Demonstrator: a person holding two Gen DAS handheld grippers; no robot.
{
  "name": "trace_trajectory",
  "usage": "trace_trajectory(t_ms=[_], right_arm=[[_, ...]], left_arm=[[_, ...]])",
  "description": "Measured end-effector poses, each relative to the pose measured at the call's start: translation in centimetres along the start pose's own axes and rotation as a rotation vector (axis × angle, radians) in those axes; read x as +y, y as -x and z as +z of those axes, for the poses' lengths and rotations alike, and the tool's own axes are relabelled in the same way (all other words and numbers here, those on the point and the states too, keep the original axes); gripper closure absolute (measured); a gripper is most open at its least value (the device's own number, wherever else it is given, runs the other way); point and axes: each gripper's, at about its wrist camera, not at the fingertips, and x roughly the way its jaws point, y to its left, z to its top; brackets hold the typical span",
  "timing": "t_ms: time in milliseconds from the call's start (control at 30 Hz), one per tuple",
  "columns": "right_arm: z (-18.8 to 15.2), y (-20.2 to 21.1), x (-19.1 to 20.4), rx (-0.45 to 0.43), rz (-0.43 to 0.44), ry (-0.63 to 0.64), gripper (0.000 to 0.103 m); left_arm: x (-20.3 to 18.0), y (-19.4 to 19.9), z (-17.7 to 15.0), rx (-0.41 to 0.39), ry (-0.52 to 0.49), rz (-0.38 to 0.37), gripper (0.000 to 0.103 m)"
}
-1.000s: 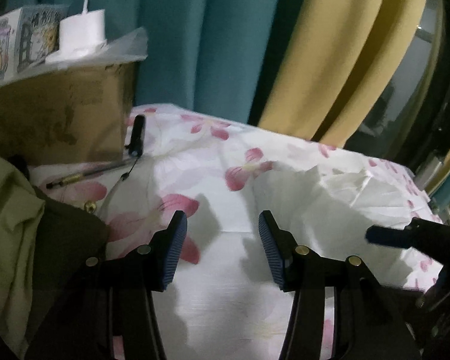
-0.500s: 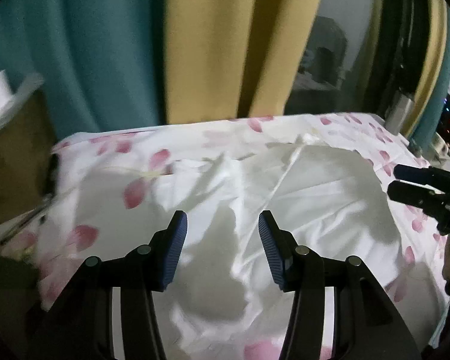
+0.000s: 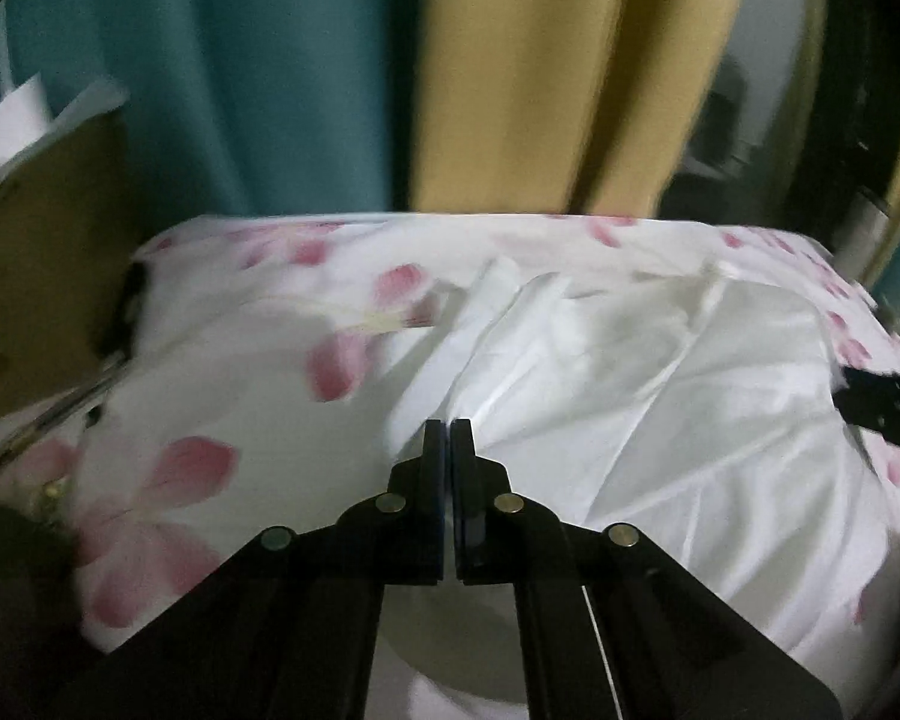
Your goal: Fold large clothes
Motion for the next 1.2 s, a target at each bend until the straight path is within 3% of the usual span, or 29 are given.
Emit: trace_trajectory(t_ms=[167,233,300,333,467,633,700,800,933,1200], right_arm=[[-0.2,-1.9,1.2,0.010,0.013,0.031,0.021],[-0.2,-2.1,1.7,0.007,-0.002,0.050,0.020],[0.0,-1.7,2.0,-0.004,-0.016,0.062,0.020],[0.1,-1.4,1.9,-0.008,-0.018,0.064,0.020],[0.3,0.1,1.2,-0.031,-0.025,0.046,0.020],[0.3,1.6,-0.1,-0.058,-0.017,0.012,0.020],[0.2,1.7,-0.5,-0.051,0.010,-0.009,0.020],[0.0,1.7,-0.5,-0.044,0.038,-0.009,0.020],[-0.1,0.2,0.3,-0.013,0.045,0.017,0.020],[-0.5,-2.4,0.6,0.015,-0.002,0.037,0.020]], left_arm=[[2.6,0.2,-0.1,0.037,0.084,0.027,0.098],[2.8,0.7,0.1,0.032,0.105,0.022,0.083],[3.1,1.5,0.2,0.008,0.125,-0.002,0.040],[3.4,2.0,0.3,-0.002,0.136,-0.018,0.035],[3.2,2.1,0.2,0.019,0.132,-0.068,0.035],[1.9,-0.6,-0.8,0.110,0.094,-0.100,0.033],[1.4,-0.5,-0.9,0.096,0.089,-0.108,0.026],[1.4,-0.6,-0.8,0.096,0.126,-0.157,0.023],[1.0,-0.8,-0.7,0.109,0.163,-0.295,0.023],[-1.3,-0.8,-0.8,0.112,0.151,-0.340,0.023]])
